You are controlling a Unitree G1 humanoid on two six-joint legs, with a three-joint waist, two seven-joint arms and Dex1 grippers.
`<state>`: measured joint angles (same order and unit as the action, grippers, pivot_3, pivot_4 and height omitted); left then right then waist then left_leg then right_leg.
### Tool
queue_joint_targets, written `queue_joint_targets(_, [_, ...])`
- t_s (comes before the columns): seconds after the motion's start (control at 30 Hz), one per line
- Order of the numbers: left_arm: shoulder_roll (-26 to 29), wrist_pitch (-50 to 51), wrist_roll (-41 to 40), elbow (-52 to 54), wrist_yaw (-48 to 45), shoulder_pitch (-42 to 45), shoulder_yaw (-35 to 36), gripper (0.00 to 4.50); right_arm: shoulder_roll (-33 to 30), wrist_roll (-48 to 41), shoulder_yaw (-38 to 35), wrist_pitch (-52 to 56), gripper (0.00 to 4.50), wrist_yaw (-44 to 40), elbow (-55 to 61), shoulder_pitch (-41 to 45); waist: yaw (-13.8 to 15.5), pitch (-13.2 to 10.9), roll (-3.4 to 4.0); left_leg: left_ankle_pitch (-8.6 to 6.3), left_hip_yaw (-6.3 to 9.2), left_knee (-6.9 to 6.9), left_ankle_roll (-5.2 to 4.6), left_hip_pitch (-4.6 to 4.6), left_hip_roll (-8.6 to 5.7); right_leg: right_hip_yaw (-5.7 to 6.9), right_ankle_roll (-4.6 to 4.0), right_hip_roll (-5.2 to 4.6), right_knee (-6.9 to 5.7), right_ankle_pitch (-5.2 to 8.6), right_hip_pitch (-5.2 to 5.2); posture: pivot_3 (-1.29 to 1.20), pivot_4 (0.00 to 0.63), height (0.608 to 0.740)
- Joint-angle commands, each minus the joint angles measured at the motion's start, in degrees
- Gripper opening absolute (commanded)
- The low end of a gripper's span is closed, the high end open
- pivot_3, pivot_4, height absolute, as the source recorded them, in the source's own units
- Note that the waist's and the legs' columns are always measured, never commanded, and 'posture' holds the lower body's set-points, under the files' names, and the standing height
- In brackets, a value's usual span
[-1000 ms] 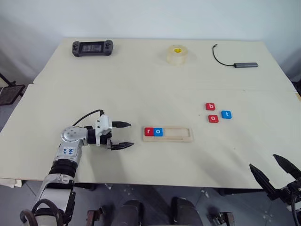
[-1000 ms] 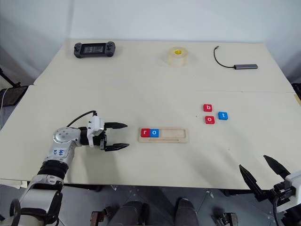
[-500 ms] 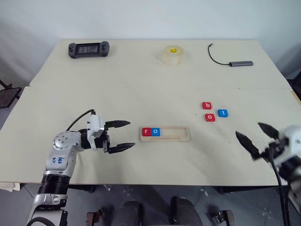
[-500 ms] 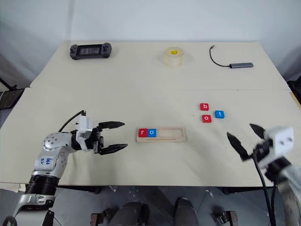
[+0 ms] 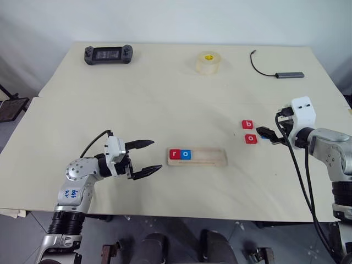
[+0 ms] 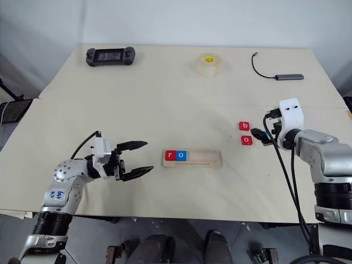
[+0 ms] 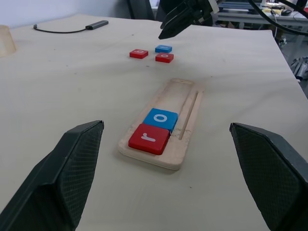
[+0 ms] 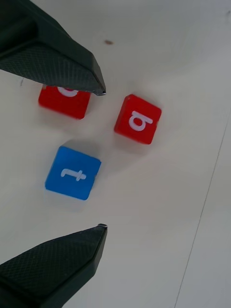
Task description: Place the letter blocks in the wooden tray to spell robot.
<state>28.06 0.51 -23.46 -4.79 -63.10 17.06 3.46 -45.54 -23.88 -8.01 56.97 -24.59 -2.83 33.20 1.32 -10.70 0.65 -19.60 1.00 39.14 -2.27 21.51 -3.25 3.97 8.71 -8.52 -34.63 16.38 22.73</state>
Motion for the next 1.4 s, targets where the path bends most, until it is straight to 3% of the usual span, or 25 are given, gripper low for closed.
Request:
queue_joint_targets(0.03, [0.2,-0.4,-1.4,2.2,0.2,-0.6,1.0,4.45,-0.1,-0.2,-1.3,3.4,4.50,0.2,2.8,0.8,0.0,0.0,0.00,0.00,-0.01,0.00,0.00,0.00,0.00,0.00,0.00,0.00,0.00,0.00,0.00,0.00,0.150,0.740])
queue_joint_targets(0.27, [0.0,-1.1,-0.7,0.9,0.6,0.5,0.7,4.45,3.5,0.1,-0.5,7.1,4.50,1.8,4.5,4.1,-0.3,0.0,0.00,0.00,-0.04,0.01,0.00,-0.01,0.01,-0.02,0.01,0.01,-0.03,0.00,0.00,0.00,0.150,0.740])
queue_joint_targets(0.77, [0.1,-1.1,-0.5,2.5,1.3,-0.7,0.3,4.45,17.9,9.2,3.1,0.3,4.50,10.5,-13.4,13.9,-1.7,0.0,0.00,0.01,-0.05,0.00,0.01,-0.01,0.00,-0.04,0.01,0.03,-0.15,0.00,0.09,0.00,0.150,0.740])
queue_joint_targets(0.87, [0.0,-1.0,-0.4,3.0,1.6,-0.9,0.1,4.50,20.0,10.6,2.4,-0.1,3.90,12.8,-14.7,14.3,-1.7,0.0,0.01,0.01,-0.04,0.00,0.01,-0.01,0.00,-0.04,0.00,0.03,-0.17,0.00,0.10,0.00,0.150,0.740])
queue_joint_targets(1.1, [0.1,-0.9,-0.3,2.8,1.4,-0.4,-0.1,4.50,21.5,11.0,0.5,1.9,1.60,15.0,-13.7,13.8,-1.6,0.0,0.00,0.01,-0.04,0.02,0.01,-0.04,-0.02,-0.08,0.01,0.03,-0.23,0.00,0.09,0.00,0.150,0.740])
queue_joint_targets(1.13, [0.1,-1.0,-0.3,2.6,1.3,-0.2,-0.2,4.50,21.6,11.1,0.2,1.7,1.45,15.1,-13.5,13.6,-1.6,0.0,0.00,0.01,-0.03,0.02,0.01,-0.04,-0.02,-0.08,0.00,0.03,-0.24,0.00,0.09,0.00,0.150,0.740])
queue_joint_targets(1.4, [-0.9,-1.1,-0.1,0.9,0.5,1.7,-1.8,4.50,21.3,8.6,-3.0,4.9,1.46,14.9,-3.6,12.1,-1.6,0.0,0.01,0.01,-0.04,0.00,0.01,-0.03,-0.03,-0.10,0.00,0.03,-0.23,0.00,0.12,0.00,0.150,0.740])
